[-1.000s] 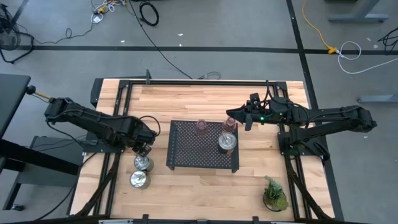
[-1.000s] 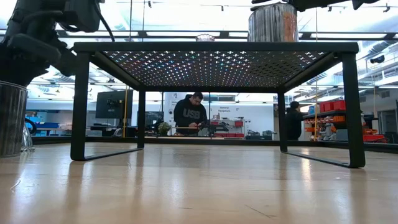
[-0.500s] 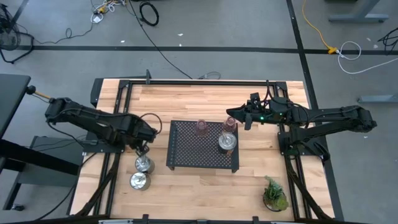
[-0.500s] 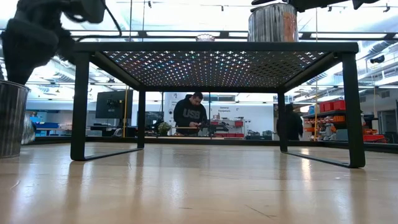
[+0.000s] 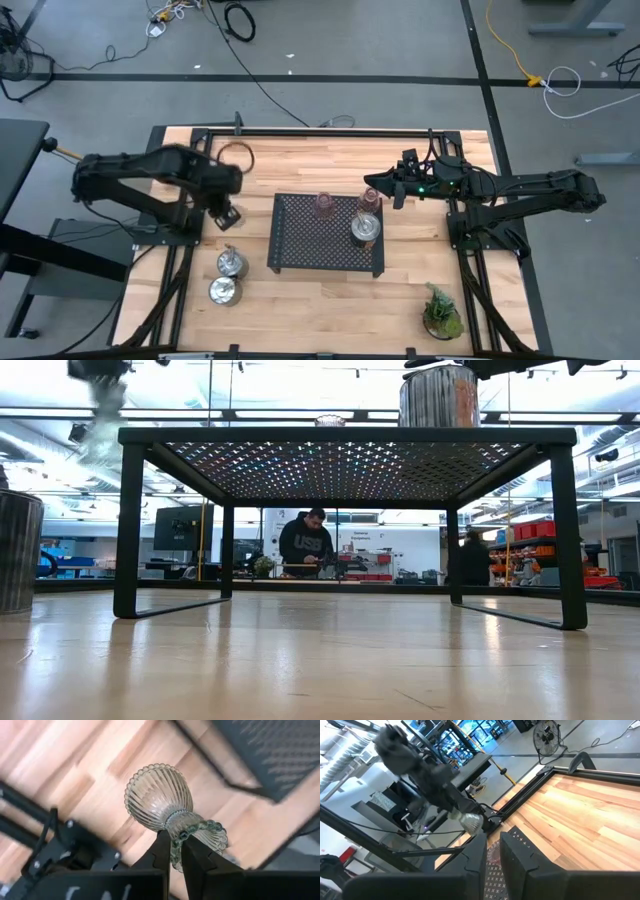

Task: Pick & Place candle stick holders
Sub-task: Put the green candle holder on the shelf, then put the silver scented candle on the shelf

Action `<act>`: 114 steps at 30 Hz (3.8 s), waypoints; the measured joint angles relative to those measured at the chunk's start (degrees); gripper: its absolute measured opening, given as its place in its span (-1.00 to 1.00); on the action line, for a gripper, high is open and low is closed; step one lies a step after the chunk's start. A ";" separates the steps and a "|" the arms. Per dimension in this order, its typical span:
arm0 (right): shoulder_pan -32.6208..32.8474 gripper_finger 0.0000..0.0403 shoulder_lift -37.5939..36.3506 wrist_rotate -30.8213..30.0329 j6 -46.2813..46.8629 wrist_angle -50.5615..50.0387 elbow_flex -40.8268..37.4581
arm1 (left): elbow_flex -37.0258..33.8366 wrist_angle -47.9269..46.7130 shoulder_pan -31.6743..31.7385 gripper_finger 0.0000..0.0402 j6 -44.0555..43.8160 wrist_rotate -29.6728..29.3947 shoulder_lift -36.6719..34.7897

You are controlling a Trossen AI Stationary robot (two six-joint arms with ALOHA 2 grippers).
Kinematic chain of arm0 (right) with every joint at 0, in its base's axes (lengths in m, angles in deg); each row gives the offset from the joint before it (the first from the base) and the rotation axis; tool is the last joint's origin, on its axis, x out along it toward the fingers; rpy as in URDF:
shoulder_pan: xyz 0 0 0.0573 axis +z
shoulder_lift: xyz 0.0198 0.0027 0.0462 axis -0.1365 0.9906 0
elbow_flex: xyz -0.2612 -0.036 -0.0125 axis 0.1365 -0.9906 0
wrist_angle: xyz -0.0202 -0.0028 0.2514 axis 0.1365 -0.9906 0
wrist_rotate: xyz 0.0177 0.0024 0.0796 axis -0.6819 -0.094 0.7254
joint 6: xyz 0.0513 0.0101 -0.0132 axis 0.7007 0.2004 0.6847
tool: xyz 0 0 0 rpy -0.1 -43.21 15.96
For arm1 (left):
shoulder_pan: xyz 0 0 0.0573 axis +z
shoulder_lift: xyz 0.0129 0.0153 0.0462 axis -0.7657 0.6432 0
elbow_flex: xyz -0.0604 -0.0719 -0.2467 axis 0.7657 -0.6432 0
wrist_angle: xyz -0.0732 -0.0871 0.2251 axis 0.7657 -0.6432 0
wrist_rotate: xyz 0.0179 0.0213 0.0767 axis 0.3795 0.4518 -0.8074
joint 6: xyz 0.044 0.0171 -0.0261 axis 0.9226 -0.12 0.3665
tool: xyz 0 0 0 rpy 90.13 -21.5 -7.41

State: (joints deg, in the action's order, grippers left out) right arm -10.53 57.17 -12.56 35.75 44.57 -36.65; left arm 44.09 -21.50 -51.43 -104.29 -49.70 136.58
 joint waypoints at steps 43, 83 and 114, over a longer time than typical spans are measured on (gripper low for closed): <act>-0.01 -0.74 -0.02 0.13 -0.21 -2.57 0.00 | 34.18 1.80 11.59 -0.85 28.07 8.70 34.70; 0.00 -0.74 -0.02 0.08 -0.08 -2.56 0.00 | 41.97 -1.34 15.50 -0.68 26.17 7.17 31.97; 0.14 -0.74 -0.02 20.64 0.32 -3.19 0.02 | -1.03 3.37 -18.11 -0.86 -34.86 -9.14 0.12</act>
State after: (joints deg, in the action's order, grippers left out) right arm -10.39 57.15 8.08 36.07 41.38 -36.63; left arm 43.06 -18.14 -69.54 -139.16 -58.85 136.70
